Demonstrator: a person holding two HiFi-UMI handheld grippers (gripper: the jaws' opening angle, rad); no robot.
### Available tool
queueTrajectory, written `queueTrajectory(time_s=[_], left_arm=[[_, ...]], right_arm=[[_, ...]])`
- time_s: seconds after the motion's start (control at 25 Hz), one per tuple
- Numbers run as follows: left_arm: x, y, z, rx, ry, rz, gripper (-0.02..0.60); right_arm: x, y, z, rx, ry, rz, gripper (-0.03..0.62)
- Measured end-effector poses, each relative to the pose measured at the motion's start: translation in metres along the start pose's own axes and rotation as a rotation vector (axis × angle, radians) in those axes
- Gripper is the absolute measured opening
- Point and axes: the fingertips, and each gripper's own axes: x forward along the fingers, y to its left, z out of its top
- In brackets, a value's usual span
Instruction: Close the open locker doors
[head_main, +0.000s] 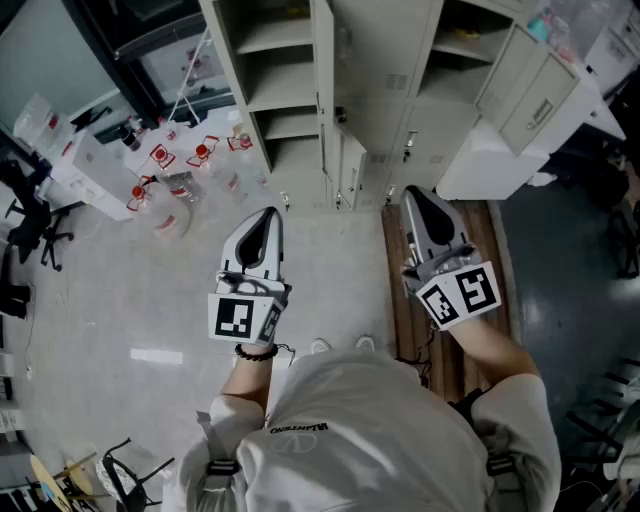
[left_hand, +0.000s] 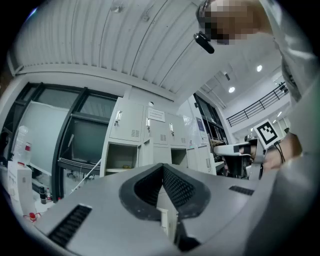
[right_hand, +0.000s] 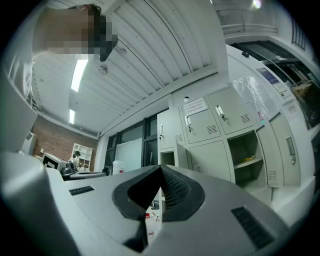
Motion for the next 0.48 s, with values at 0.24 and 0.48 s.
queueTrajectory(time_s=[0.24, 0.48], left_arm=[[-0.003, 0.003, 0.000, -0.001, -0.011, 0.000, 0.005], [-0.004, 0.011, -0.008, -0.014, -0.001, -0.006, 0.005]], right_arm=[[0.001, 0.001, -0.005, 0.011, 0.002, 0.000, 0.009], [0.005, -0.008, -0.013, 0.031, 0.008, -0.043, 0.011]])
